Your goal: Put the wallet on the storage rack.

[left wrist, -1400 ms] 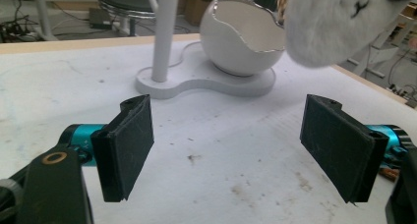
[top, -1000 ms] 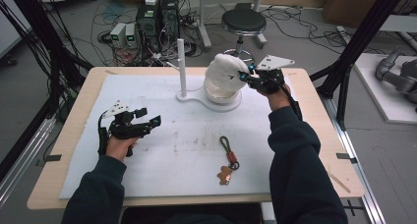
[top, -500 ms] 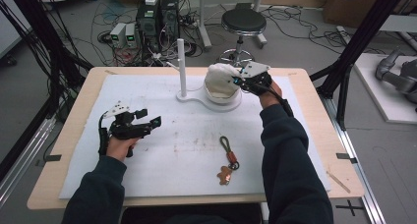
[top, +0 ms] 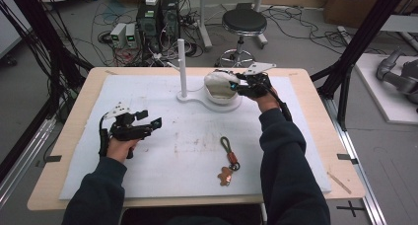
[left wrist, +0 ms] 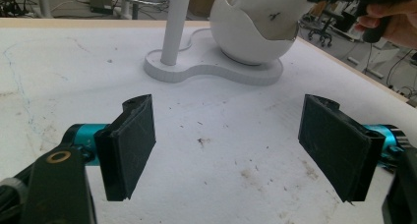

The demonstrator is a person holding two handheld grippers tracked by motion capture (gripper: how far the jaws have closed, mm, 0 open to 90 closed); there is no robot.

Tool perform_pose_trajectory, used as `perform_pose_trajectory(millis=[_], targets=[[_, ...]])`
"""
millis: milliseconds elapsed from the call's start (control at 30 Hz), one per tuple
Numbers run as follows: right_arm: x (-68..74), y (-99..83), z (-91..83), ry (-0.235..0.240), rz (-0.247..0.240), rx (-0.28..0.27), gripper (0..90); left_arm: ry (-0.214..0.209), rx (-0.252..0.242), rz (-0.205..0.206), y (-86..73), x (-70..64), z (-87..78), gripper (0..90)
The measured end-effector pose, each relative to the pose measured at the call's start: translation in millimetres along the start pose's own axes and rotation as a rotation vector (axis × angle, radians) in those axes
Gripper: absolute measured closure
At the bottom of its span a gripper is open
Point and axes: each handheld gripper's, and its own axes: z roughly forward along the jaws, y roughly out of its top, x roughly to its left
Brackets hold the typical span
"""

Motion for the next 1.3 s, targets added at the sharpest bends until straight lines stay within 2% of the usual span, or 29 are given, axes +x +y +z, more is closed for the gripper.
perform_pose_trajectory(millis=[33, 67, 133, 167, 200, 233, 267, 400, 433, 467, 533, 600, 633, 667, 700, 733, 767, 800, 833, 867, 900, 933, 967, 1000, 1033, 1067, 1133, 1233, 1300], targets=[[-3.7, -0.5, -3.5, 0.044, 0.068, -0.056, 59.7, -0.001, 0.002, 0.003, 0.0, 0.1, 0.2, 21.8], [-3.7, -0.5, -3.5, 0.044, 0.068, -0.056, 59.7, 0.001, 0.003, 0.003, -0.1, -0.1, 0.3, 21.8], [-4.3, -0.8, -4.3, 0.061, 0.080, -0.066, 66.3, -0.001, 0.003, 0.002, -0.1, -0.4, 0.5, 21.9], [-2.5, -1.4, -1.8, 0.045, 0.058, -0.012, 66.9, -0.002, 0.003, 0.003, -0.1, -0.4, 0.5, 21.9], [-2.5, -1.4, -1.8, 0.045, 0.058, -0.012, 66.9, -0.002, 0.004, 0.001, -0.2, -0.5, 0.5, 21.9], [-1.4, -3.0, -0.6, 0.018, 0.039, 0.029, 65.5, -0.004, 0.005, 0.002, -0.2, -0.4, 0.6, 21.9], [-1.4, -3.0, -0.6, 0.018, 0.039, 0.029, 65.5, -0.006, 0.006, 0.001, -0.4, -0.5, 0.7, 21.9], [-3.2, -6.6, -9.2, 0.026, 0.103, 0.028, 52.6, -0.009, 0.007, 0.003, -0.9, -1.2, 1.1, 21.9], [-5.6, -9.1, -16.7, 0.032, 0.154, 0.037, 41.4, -0.010, 0.006, 0.004, -0.8, -1.2, 1.1, 21.8], [-5.6, -9.1, -16.7, 0.032, 0.154, 0.037, 41.4, -0.008, 0.003, 0.004, -0.8, -1.6, 1.2, 21.8], [-8.0, -12.2, -24.6, 0.046, 0.193, 0.058, 37.6, -0.011, -0.004, 0.008, -0.5, -1.6, 0.6, 21.9], [-8.3, -14.7, -34.4, 0.049, 0.196, 0.064, 35.4, -0.012, -0.017, 0.017, 0.2, -2.3, -0.1, 21.8], [-4.9, -19.8, -45.9, 0.011, 0.186, 0.037, 32.2, -0.011, -0.027, 0.019, 0.3, -3.0, -0.5, 21.7], [-4.9, -19.8, -45.9, 0.011, 0.186, 0.037, 32.2, -0.010, -0.024, 0.020, 0.6, -3.0, -0.6, 21.7], [-3.7, -25.8, -54.5, 0.006, 0.223, 0.043, 29.7, -0.007, -0.028, 0.023, 0.6, -3.0, -0.7, 21.2], [-3.7, -25.8, -54.5, 0.006, 0.223, 0.043, 29.7, -0.005, -0.028, 0.021, 0.6, -3.0, -0.7, 21.2], [0.7, -35.3, -64.3, 0.001, 0.245, 0.027, 29.5, -0.004, -0.028, 0.020, 0.5, -3.1, -0.7, 20.8], [0.7, -35.3, -64.3, 0.001, 0.245, 0.027, 29.5, -0.002, -0.026, 0.023, 0.5, -2.9, -0.8, 20.8], [5.9, -46.7, -73.5, -0.001, 0.270, 0.016, 29.5, -0.005, -0.023, 0.026, 0.5, -3.4, -0.9, 20.6], [5.9, -46.7, -73.5, -0.001, 0.270, 0.016, 29.5, -0.004, -0.022, 0.030, 0.6, -3.5, -1.1, 20.6], [10.2, -59.8, -82.0, 0.011, 0.319, 0.013, 29.5, -0.008, -0.023, 0.033, 0.6, -4.4, -1.2, 20.6], [10.2, -59.8, -82.0, 0.011, 0.319, 0.013, 29.5, -0.004, -0.024, 0.035, 0.4, -5.0, -1.1, 20.6], [15.3, -73.1, -88.9, 0.003, 0.338, 0.027, 29.5, -0.004, -0.022, 0.040, 0.1, -5.4, -1.1, 20.6], [15.3, -73.1, -88.9, 0.003, 0.338, 0.027, 29.5, -0.006, -0.020, 0.044, -0.3, -5.3, -1.3, 20.6], [21.1, -85.4, -95.9, -0.005, 0.348, 0.041, 29.5, -0.003, -0.011, 0.049, -0.9, -5.6, -1.2, 20.6], [21.1, -85.4, -95.9, -0.005, 0.348, 0.041, 29.5, -0.001, -0.009, 0.053, -1.2, -6.0, -1.0, 20.6], [26.1, -96.5, -101.7, -0.024, 0.346, 0.041, 29.6, -0.003, -0.010, 0.062, -1.3, -6.8, -1.3, 20.6], [30.1, -114.1, -108.6, -0.047, 0.383, 0.049, 29.7, 0.003, -0.012, 0.075, -2.0, -7.7, -2.2, 20.6], [30.1, -116.7, -109.0, -0.050, 0.387, 0.048, 29.8, 0.000, -0.010, 0.071, -3.8, -7.9, -3.1, 20.6]])
